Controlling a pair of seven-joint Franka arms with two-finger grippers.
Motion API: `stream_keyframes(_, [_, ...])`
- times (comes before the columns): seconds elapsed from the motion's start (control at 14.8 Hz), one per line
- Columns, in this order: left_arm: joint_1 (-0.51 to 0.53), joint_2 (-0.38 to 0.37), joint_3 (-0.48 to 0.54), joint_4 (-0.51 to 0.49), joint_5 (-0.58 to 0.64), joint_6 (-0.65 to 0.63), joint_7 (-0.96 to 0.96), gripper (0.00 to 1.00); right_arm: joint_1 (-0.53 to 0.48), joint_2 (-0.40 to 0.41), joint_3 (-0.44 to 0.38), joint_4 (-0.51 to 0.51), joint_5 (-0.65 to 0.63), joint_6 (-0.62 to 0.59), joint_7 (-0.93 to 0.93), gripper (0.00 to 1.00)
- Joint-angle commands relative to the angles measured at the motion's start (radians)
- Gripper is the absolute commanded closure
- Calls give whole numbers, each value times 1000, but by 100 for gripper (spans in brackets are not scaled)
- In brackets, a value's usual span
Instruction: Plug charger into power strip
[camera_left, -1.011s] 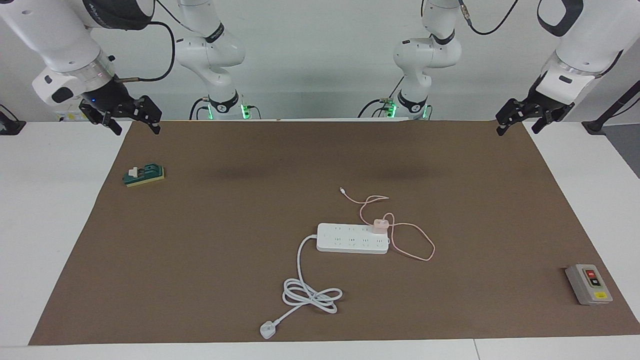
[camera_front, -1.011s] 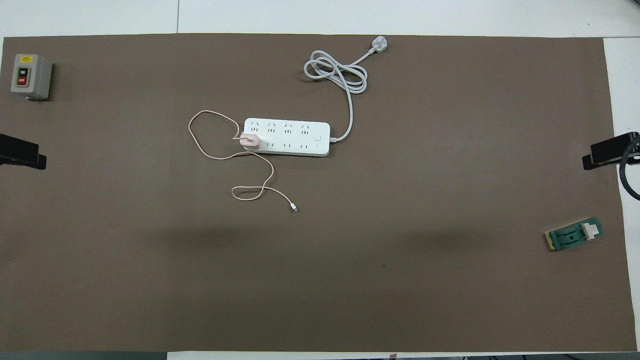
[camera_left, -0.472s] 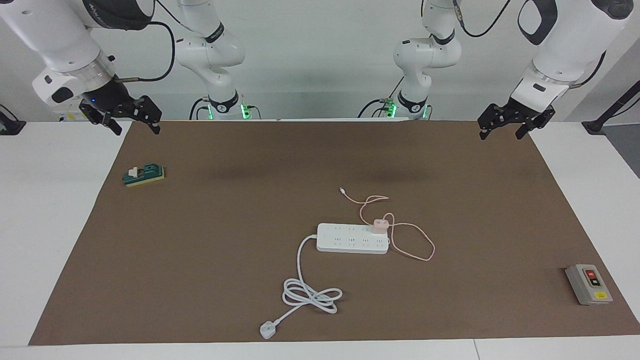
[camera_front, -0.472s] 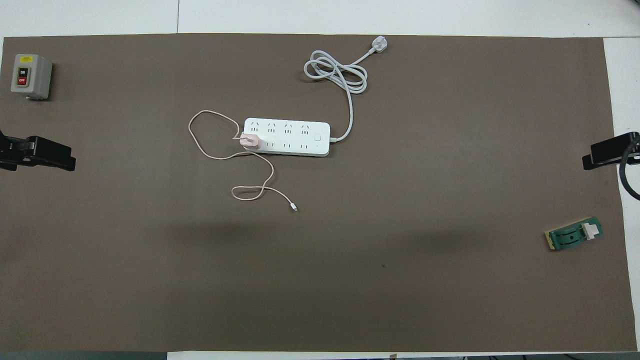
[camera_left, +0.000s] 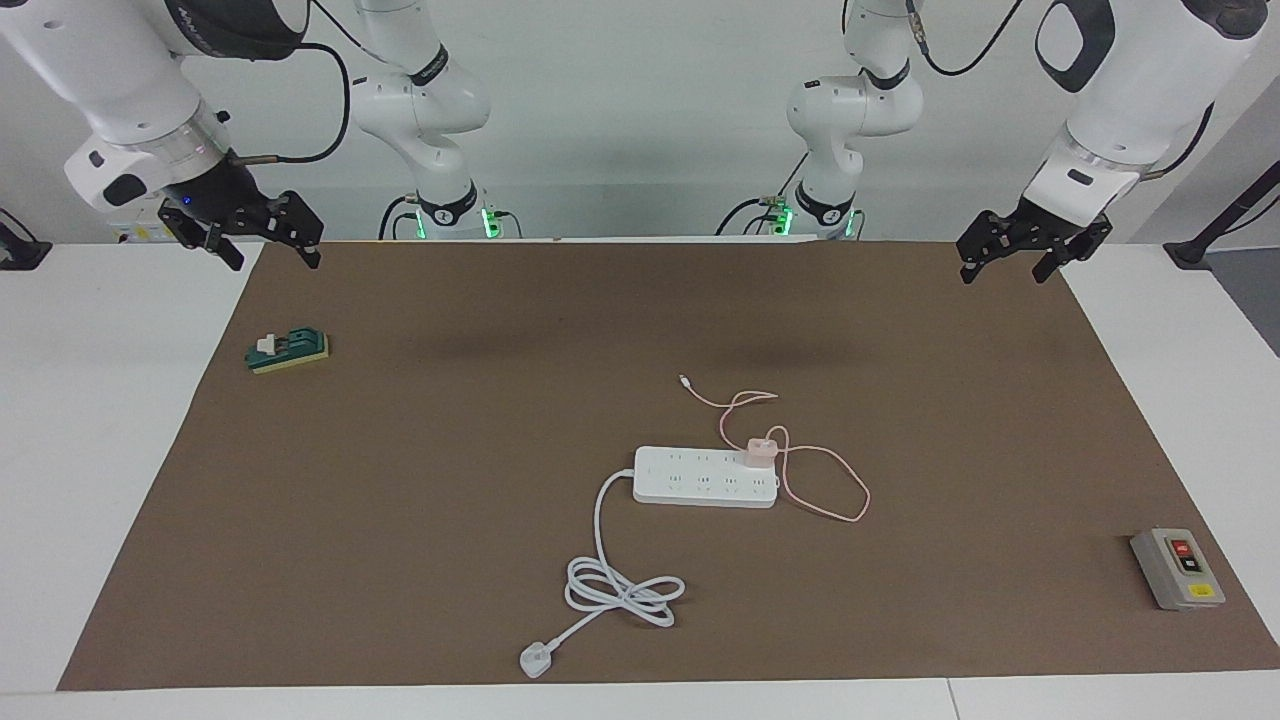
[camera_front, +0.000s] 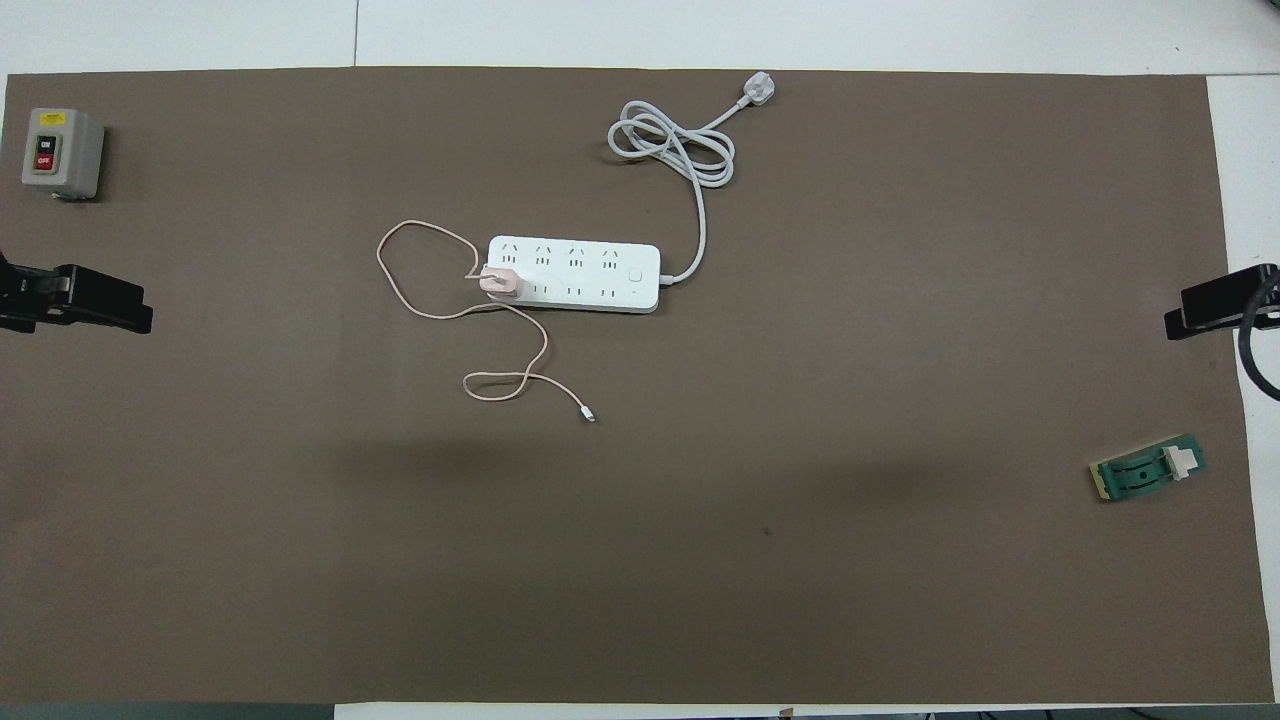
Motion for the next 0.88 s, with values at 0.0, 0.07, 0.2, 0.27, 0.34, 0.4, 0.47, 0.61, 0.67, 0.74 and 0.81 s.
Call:
stream_keyframes(0.0, [10,-4,-9,-12,-11,32,12,0,-7,-16,5,-14,-13,-6,-8,0])
stream_keyframes(0.07, [10,-4,-14,-12,-11,32,12,0,-7,-16,5,-14,-13,-6,-7,0])
stream_keyframes(0.2, [12,-4,-14,-12,-25,31,30,0,-7,-16,5,-14,-13,-6,-6,0])
stream_keyframes(0.27, [12,-4,-14,-13,-28,31,32,0,-7,-16,5,-14,-13,-6,-6,0])
stream_keyframes(0.34, [12,-4,-14,-13,-28,31,32,0,-7,-16,5,-14,-13,-6,-6,0])
stream_keyframes(0.4, [12,-4,-14,-13,-28,31,32,0,-7,-16,5,-14,-13,-6,-6,0])
stream_keyframes(0.47, [12,-4,-14,-13,-28,31,32,0,-7,-16,5,-14,-13,-6,-6,0])
stream_keyframes(0.61, [12,-4,-14,-13,-28,31,32,0,-7,-16,5,-14,-14,-6,-6,0])
stream_keyframes(0.67, [12,-4,-14,-13,-28,31,32,0,-7,-16,5,-14,-13,-6,-6,0])
stream_keyframes(0.74, [12,-4,-14,-13,-28,31,32,0,-7,-16,5,-14,-13,-6,-8,0])
stream_keyframes(0.81, [12,-4,-14,-13,-28,32,32,0,-7,-16,5,-14,-14,-6,-7,0])
